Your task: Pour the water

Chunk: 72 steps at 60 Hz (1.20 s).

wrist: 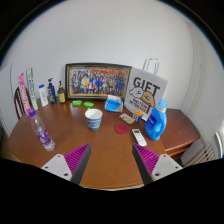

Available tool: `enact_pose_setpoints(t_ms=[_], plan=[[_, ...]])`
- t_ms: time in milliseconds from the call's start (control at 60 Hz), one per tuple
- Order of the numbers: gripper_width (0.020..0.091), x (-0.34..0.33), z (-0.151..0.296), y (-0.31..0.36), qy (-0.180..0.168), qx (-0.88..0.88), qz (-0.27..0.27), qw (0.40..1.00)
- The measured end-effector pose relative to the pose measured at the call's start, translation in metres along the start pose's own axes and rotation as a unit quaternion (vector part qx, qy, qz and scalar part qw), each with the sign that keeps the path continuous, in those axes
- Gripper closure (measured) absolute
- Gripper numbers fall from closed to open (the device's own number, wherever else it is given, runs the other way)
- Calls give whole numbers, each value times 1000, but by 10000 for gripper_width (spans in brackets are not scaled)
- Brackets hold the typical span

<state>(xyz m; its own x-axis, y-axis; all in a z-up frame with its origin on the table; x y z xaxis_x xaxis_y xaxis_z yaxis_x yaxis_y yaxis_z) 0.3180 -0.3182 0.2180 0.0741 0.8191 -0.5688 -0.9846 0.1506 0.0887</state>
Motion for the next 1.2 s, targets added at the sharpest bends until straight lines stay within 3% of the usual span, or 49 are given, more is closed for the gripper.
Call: enact_pose_setpoints(t_ms=[200,467,650,850,933,1033,1200], plan=[[247,-6,-29,44,10,-8,17,1000],[245,-2,-100,189,28,-19,95,995],[247,37,-109,280,-7,-4,122,993],[275,110,-99,312,-59,19,99,993],[349,132,-95,314,-74,21,90,993],[592,145,-91,315,-99,16,91,991],[746,147,-89,319,-103,6,104,989]])
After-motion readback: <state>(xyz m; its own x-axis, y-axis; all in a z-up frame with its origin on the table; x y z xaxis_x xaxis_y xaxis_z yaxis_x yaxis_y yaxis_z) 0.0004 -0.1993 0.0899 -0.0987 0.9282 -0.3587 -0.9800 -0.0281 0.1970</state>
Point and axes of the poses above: the point between the fingertips, and its own axes, seen from behind it with the camera up: y to the left, z up, x forward, the way the camera looks, the point moved 3 cm from there along -x, backward, against the way the camera looks, and after that the axes turned 14 degrees about x, right-handed, at the moved point
